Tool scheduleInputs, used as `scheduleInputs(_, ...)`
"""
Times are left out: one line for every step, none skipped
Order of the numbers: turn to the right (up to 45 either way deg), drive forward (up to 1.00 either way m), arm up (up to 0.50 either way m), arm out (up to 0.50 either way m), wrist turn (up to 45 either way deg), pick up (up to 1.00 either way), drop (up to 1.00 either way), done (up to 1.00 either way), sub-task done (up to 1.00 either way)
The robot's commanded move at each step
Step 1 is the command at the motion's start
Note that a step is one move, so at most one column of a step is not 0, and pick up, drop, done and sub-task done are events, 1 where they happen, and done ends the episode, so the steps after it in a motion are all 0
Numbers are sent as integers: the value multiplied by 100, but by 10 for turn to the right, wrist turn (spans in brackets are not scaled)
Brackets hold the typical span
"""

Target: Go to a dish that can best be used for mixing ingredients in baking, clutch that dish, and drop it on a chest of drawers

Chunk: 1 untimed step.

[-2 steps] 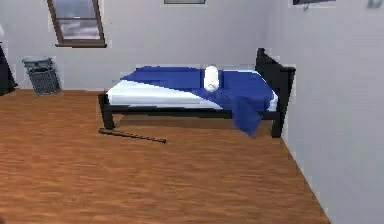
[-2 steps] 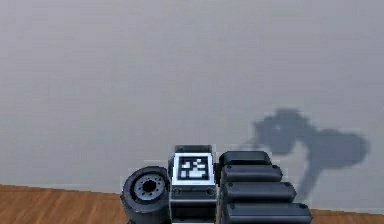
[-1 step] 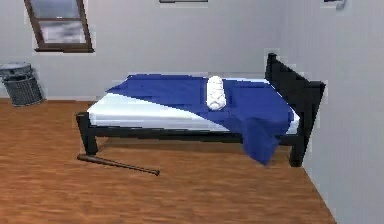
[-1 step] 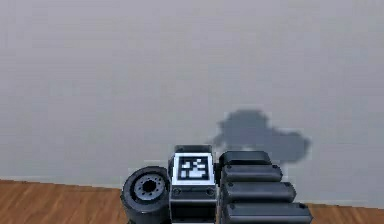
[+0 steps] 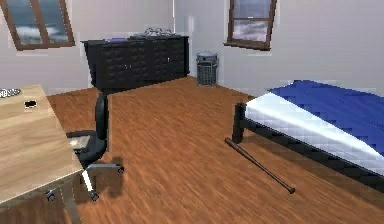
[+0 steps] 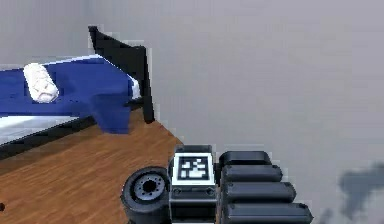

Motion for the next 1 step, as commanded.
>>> scheduleInputs(-60,0,0,0,0,0,0,0,0)
